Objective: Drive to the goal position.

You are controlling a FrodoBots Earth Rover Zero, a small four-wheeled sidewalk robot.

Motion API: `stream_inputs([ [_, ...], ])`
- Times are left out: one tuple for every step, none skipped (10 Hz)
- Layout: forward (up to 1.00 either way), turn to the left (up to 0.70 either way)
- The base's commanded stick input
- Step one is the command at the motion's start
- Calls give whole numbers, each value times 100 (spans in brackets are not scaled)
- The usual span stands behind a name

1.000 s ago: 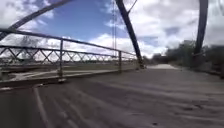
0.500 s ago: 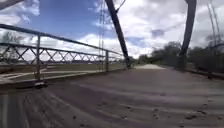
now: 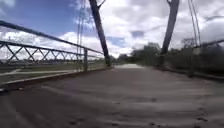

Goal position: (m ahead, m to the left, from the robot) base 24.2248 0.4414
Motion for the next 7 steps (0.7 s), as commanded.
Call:
stream_inputs([
  [100,-38],
  [100,-37],
  [100,-14],
  [100,-3],
  [100,-1],
  [100,0],
  [100,0],
])
